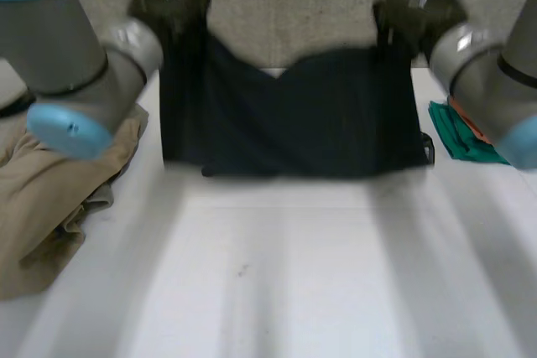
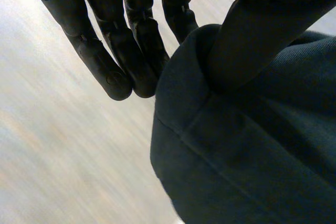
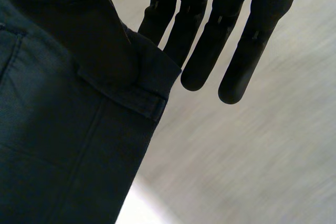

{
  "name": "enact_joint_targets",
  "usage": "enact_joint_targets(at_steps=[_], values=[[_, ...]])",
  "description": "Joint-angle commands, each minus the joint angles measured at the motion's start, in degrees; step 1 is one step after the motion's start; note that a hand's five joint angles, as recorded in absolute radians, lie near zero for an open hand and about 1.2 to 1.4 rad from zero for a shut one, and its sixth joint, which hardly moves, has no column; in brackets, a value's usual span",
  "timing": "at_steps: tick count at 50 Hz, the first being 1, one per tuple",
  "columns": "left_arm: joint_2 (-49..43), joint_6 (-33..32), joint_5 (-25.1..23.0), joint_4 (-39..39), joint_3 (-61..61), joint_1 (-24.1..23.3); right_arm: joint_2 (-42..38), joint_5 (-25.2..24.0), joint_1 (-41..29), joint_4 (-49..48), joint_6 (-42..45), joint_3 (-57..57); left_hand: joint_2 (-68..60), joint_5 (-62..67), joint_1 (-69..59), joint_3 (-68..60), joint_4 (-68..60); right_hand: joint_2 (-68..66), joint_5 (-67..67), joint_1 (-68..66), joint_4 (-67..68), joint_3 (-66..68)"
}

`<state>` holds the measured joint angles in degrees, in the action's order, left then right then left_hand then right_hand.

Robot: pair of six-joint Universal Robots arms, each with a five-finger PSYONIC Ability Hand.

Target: Fold the laundry.

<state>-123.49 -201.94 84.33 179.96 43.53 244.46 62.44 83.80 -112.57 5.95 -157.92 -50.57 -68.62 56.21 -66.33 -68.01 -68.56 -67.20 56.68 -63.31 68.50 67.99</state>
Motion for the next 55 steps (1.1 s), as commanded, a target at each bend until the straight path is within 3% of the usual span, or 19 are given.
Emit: enact_joint_targets(at_steps=[1, 6, 18, 27, 37, 49, 55], values=[[5.1, 8.2, 1.2, 30.6, -2.9, 1.1, 4.3, 5.9, 0.9, -33.0, -8.6, 0.9, -11.4, 13.8, -13.7, -12.0, -11.4, -12.8, 13.3, -16.7, 11.5, 12.0], [7.9, 10.6, 2.0, 30.8, 4.4, 2.2, 7.3, 3.8, 0.8, -31.5, -9.5, -5.3, -11.4, 13.8, -13.7, -12.0, -11.4, -12.8, 13.3, -16.7, 11.5, 12.0], [14.1, 13.1, -2.1, 22.2, 39.1, 2.6, 9.8, -6.9, 2.3, -18.0, -8.5, -31.1, -11.4, 13.8, -13.7, -12.0, -11.4, -12.8, 13.3, -16.7, 11.5, 12.0], [12.9, 8.6, -1.7, 20.8, 60.2, -0.2, 3.2, -10.1, 4.5, -14.6, 3.7, -46.6, -11.4, 13.8, -13.7, -12.0, -11.4, -12.8, 13.3, -16.7, 11.5, 12.0], [18.7, 5.0, 2.0, 5.9, 63.6, -1.7, 7.5, -9.8, 5.8, 2.0, 10.8, -46.3, -11.4, 13.8, -13.7, -12.0, -11.4, -12.8, 13.3, -16.7, 11.5, 12.0], [23.6, 0.1, 2.8, -18.8, 62.3, -8.3, 13.1, -8.8, 8.6, 37.6, 27.3, -41.4, -11.4, 13.8, -13.7, -12.0, -11.4, -12.8, 13.3, -16.7, 11.5, 12.0], [23.3, -2.8, 3.5, -29.3, 57.5, -12.8, 12.0, -8.9, 9.3, 42.3, 32.6, -40.3, -11.4, 13.8, -13.7, -12.0, -11.4, -12.8, 13.3, -16.7, 11.5, 12.0]])
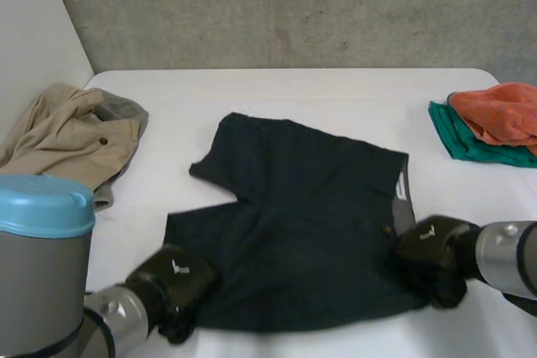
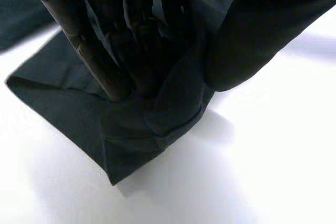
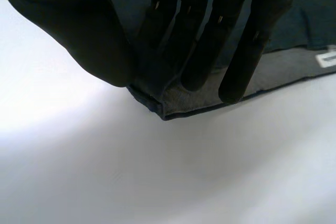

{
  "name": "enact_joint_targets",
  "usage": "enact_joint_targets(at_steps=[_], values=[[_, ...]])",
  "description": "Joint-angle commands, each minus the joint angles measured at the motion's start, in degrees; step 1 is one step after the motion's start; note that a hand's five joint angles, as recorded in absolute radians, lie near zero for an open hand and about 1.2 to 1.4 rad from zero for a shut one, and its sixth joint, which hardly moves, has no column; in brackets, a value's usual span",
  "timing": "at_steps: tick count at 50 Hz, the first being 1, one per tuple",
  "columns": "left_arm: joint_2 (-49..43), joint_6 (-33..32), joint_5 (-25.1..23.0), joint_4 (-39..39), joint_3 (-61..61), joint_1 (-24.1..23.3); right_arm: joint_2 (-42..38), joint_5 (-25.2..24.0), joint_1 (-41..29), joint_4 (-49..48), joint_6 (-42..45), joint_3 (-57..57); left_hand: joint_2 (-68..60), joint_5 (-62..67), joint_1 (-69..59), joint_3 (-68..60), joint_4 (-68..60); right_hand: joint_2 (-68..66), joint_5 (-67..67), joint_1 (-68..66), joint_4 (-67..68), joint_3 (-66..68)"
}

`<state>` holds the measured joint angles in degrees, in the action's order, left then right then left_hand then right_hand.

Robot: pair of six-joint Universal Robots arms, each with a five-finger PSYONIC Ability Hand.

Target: Fold the laundry.

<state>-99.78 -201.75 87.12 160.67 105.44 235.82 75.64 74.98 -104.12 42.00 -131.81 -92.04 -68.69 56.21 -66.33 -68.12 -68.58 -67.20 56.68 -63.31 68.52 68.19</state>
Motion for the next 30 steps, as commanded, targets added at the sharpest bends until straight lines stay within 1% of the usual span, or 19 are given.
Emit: enact_joint_targets(at_steps=[1, 5, 6, 9, 10, 13, 14, 17, 18, 21, 22, 24, 25, 26, 29, 30], values=[[-0.5, -3.6, 0.9, -10.5, -5.3, -4.4, -1.4, -0.1, 0.8, 6.2, 6.5, 1.8, -11.3, 13.8, -13.7, -11.9, -11.4, -12.8, 13.3, -16.7, 11.5, 11.8], [-3.3, -6.9, 3.2, -5.9, -11.6, -3.6, -2.9, -0.4, 0.8, 3.9, 2.4, 5.9, -11.3, 13.8, -13.7, -11.9, -11.4, -12.8, 13.3, -16.7, 11.5, 11.8], [-5.1, -8.4, 3.8, -2.5, -14.4, -2.8, -3.6, -0.4, 0.7, 1.5, -1.1, 7.8, -11.3, 13.8, -13.7, -11.9, -11.4, -12.8, 13.3, -16.7, 11.5, 11.8], [-8.3, -10.0, 4.0, 3.5, -19.6, -1.8, -4.6, -0.1, 0.7, -3.0, -6.4, 10.1, -11.3, 13.8, -13.7, -11.9, -11.4, -12.8, 13.3, -16.7, 11.5, 11.8], [-10.7, -10.4, 3.5, 7.8, -23.4, -1.0, -5.2, -0.1, 0.6, -5.8, -9.7, 11.3, -11.3, 13.8, -13.7, -11.9, -11.4, -12.8, 13.3, -16.7, 11.5, 11.8], [-14.6, -10.1, 1.8, 14.3, -29.7, 0.2, -6.2, 0.1, 0.7, -10.8, -12.8, 13.1, -11.3, 13.8, -13.7, -11.9, -11.4, -12.8, 13.3, -16.7, 11.5, 11.8], [-18.0, -9.9, 0.4, 18.1, -34.1, 0.9, -7.0, 0.2, 0.7, -14.6, -14.5, 14.2, -11.3, 13.8, -13.7, -11.9, -11.4, -12.8, 13.3, -16.7, 11.5, 11.8], [-23.0, -9.5, -1.3, 22.1, -41.0, 1.7, -8.5, 1.1, 0.7, -21.0, -16.6, 15.6, -11.3, 13.8, -13.7, -11.9, -11.4, -12.8, 13.3, -16.7, 11.5, 11.8], [-26.1, -9.1, -1.8, 23.9, -45.4, 1.9, -9.7, 2.2, 0.5, -25.0, -18.0, 16.2, -11.3, 13.8, -13.7, -11.9, -11.4, -12.8, 13.3, -16.7, 11.5, 11.8], [-31.4, -8.3, -1.7, 25.7, -52.2, 1.9, -11.8, 4.6, 0.2, -30.9, -19.5, 17.0, -11.3, 13.8, -13.7, -11.9, -11.4, -12.8, 13.3, -16.7, 11.5, 11.8], [-35.1, -8.2, -2.1, 26.4, -56.4, 1.7, -13.4, 6.5, -0.1, -34.5, -19.9, 17.4, -11.3, 13.8, -13.7, -11.9, -11.4, -12.8, 13.3, -16.7, 11.5, 11.8], [-38.6, -8.2, -2.4, 26.8, -60.6, 1.7, -15.0, 8.5, -0.6, -38.3, -19.5, 17.8, -11.3, 13.8, -13.7, -11.9, -11.4, -12.8, 13.3, -16.7, 11.5, 11.8], [-40.3, -8.1, -2.6, 26.8, -62.6, 1.7, -15.8, 9.5, -0.7, -40.1, -19.2, 17.9, -11.3, 13.8, -13.7, -11.9, -11.4, -12.8, 13.3, -16.7, 11.5, 11.8], [-43.8, -8.0, -2.9, 26.5, -66.4, 1.5, -17.3, 11.4, -1.1, -44.2, -18.1, 17.9, -11.3, 13.8, -13.7, -11.9, -11.4, -12.8, 13.3, -16.7, 11.5, 11.8], [-48.2, -7.9, -3.8, 26.6, -71.3, 1.1, -19.6, 13.4, -1.7, -50.8, -15.8, 17.4, -11.3, 13.8, -13.7, -11.9, -11.4, -12.8, 13.3, -16.7, 11.5, 11.8], [-50.9, -7.8, -4.1, 26.4, -74.5, 1.0, -21.1, 14.3, -2.1, -55.0, -13.8, 17.1, -11.3, 13.8, -13.7, -11.9, -11.4, 29.0, -28.5, 25.1, -30.3, -30.0]])
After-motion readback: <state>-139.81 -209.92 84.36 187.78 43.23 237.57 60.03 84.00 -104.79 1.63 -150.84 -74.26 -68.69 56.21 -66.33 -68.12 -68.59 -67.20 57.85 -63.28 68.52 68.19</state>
